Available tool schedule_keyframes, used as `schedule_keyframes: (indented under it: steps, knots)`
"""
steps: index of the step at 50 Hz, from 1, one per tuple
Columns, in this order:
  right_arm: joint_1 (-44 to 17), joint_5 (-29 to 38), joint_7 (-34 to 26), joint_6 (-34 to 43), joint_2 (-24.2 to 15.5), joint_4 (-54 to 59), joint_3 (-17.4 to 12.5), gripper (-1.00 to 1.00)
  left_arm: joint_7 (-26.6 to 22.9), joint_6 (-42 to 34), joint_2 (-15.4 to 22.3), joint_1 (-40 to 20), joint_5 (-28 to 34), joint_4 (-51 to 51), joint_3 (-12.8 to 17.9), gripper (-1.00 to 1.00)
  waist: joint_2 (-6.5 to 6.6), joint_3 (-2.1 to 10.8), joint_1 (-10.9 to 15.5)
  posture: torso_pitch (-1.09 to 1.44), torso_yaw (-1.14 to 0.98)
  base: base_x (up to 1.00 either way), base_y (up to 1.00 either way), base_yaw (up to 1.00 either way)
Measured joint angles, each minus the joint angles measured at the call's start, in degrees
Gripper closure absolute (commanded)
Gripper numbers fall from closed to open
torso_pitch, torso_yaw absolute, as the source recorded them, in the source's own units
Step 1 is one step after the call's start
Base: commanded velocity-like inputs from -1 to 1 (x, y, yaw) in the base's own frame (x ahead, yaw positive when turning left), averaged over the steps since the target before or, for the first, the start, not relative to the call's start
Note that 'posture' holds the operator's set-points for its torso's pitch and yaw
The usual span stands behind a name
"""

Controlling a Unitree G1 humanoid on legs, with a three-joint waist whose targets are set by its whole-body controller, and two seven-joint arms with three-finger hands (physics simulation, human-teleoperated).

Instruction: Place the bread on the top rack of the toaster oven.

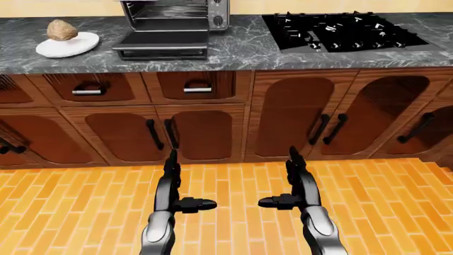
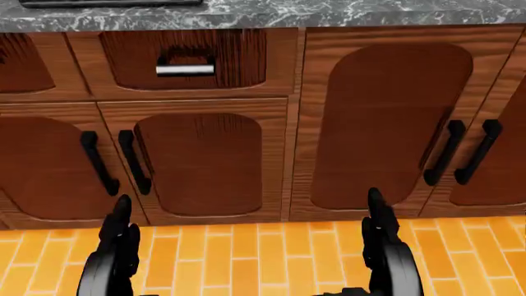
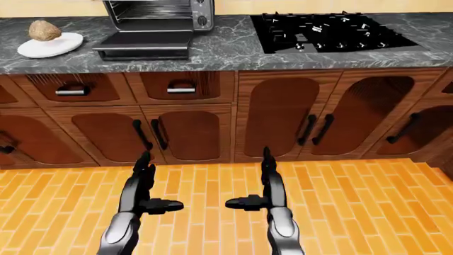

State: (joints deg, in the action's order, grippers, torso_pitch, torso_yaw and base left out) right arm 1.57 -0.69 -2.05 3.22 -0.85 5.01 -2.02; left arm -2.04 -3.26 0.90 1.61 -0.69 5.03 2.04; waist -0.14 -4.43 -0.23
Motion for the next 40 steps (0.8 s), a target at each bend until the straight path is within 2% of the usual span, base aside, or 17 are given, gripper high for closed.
schedule_keyframes:
  steps: [1, 3, 4, 5, 7, 9, 16, 22, 25, 28, 31, 32, 36, 40]
  knots:
    - [0.08, 0.12, 0.00, 1.41, -0.21, -2.54, 0.28, -1.00, -0.01, -1.14, 0.11, 0.51, -0.11, -2.71, 0.01, -1.00, -0.21, 0.40, -0.13, 0.00, 0.00, 0.00, 0.00, 0.00]
    - [-1.06, 0.98, 0.10, 4.02, -0.78, -10.19, 0.27, -1.00, -0.02, -3.39, 0.08, -0.07, -0.76, -9.85, 0.30, -1.00, -0.13, 2.87, 0.48, 0.00, 0.00, 0.00, 0.00, 0.00]
    - [-1.71, 1.38, 0.14, 4.69, -0.67, -12.67, 0.16, -1.00, 0.04, -3.87, 0.15, -0.67, -0.93, -11.72, 0.36, -1.00, -0.40, 2.22, 0.58, 0.00, 0.00, 0.00, 0.00, 0.00]
    - [-1.65, 1.73, 0.03, 5.42, -0.62, -14.70, 0.39, -1.00, 0.07, -4.49, 0.25, -0.53, -0.92, -13.06, 0.31, -1.00, -0.56, 2.13, 0.62, 0.00, 0.00, 0.00, 0.00, 0.00]
    - [-1.75, 2.26, -0.43, 7.34, -0.69, -17.68, 0.65, -1.00, 0.13, -6.66, 0.36, -0.56, -0.81, -14.98, 0.45, -1.00, -0.52, 3.20, 0.60, 0.00, 0.00, 0.00, 0.00, 0.00]
    - [-2.35, 2.68, -0.83, 9.79, -0.84, -19.68, 0.45, -1.00, 0.18, -8.83, 0.61, -1.21, -0.46, -16.18, 0.65, -1.00, -0.41, 3.49, 0.61, 0.00, 0.00, 0.00, 0.00, 0.00]
    - [-4.62, 4.57, -2.25, 20.55, -1.57, -29.97, -0.28, -1.00, 0.10, -17.93, 1.47, -4.01, 0.12, -25.36, 2.16, -1.00, -0.21, 3.66, 0.55, 0.00, 0.00, 0.00, 0.00, 0.00]
    - [-10.49, 6.21, -3.52, 28.46, -2.32, -38.17, -0.31, -1.00, -0.05, -26.85, 3.40, -9.57, 0.01, -34.77, 4.32, -1.00, -0.11, 4.15, 0.38, 0.00, 0.00, 0.00, 0.02, 0.00]
    - [-15.11, 7.31, -3.88, 31.98, -3.24, -38.36, -0.47, -1.00, -0.06, -30.47, 4.37, -12.88, -0.29, -36.49, 5.35, -1.00, 0.68, 4.23, 0.12, 0.00, 0.00, 0.07, 0.19, 0.00]
    - [-18.75, 8.14, -4.24, 35.16, -4.10, -39.70, -1.43, -1.00, -0.08, -32.84, 5.16, -15.25, -0.36, -38.53, 5.27, -1.00, 1.64, 3.70, -0.31, 0.00, 0.00, 0.10, 0.20, 0.00]
    - [-20.18, 8.65, -4.65, 37.62, -4.15, -42.64, -1.24, -1.00, -0.34, -34.75, 6.14, -16.81, -0.57, -40.34, 5.84, -1.00, 3.41, 3.18, -0.36, 0.00, 0.00, 0.11, 0.20, 0.00]
    - [-20.33, 8.60, -4.96, 38.48, -4.01, -43.70, -0.80, -1.00, -0.34, -35.57, 6.60, -17.13, -0.60, -40.73, 6.54, -1.00, 3.02, 2.97, -0.16, 0.00, 0.00, 0.12, 0.20, 0.00]
    - [-19.48, 7.95, -5.82, 40.23, -3.65, -46.06, -0.10, -1.00, 0.52, -38.41, 6.78, -17.16, -0.50, -42.48, 8.13, -1.00, 3.26, 2.66, -0.05, 0.00, 0.00, 0.12, 0.21, 0.00]
    - [-18.34, 7.41, -5.36, 40.96, -3.36, -47.53, -1.09, -1.00, 0.81, -38.90, 6.30, -16.28, -1.06, -44.70, 7.29, -1.00, 1.53, 2.31, -0.03, 0.00, 0.00, 0.12, 0.21, 0.00]
